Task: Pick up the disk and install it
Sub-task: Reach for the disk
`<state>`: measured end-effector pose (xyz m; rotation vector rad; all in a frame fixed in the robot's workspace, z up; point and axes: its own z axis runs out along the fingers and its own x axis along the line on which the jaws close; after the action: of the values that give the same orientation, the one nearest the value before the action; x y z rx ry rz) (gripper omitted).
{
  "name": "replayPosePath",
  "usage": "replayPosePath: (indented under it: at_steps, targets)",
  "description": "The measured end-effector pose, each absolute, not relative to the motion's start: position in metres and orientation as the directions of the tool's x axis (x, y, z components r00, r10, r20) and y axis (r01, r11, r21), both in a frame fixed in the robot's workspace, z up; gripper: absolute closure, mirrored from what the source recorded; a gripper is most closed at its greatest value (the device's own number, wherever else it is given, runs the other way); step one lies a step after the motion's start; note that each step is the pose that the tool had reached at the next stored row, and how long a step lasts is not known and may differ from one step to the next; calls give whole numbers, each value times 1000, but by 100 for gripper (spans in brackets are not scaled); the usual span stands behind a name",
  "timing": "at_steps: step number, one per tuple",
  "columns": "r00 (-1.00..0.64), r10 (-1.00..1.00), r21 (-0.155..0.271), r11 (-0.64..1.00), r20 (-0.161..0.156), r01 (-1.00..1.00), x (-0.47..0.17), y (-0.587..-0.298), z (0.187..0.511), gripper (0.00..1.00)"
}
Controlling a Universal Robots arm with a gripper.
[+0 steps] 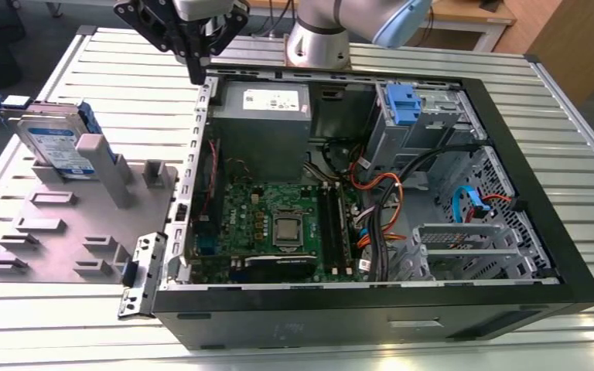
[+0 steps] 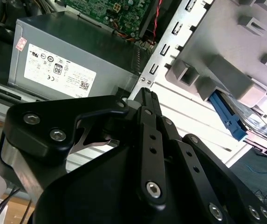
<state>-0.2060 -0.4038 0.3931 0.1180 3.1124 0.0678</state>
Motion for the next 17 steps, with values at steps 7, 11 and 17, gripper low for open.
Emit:
replayPosePath:
  at_steps: [7,11,17]
  targets:
    - [-997,76,44,996,-24,75,-208,-404,393,89]
    - [-997,76,44,996,-24,75,-209,-404,393,89]
    - [-997,76,44,996,-24,75,-214,-404,393,89]
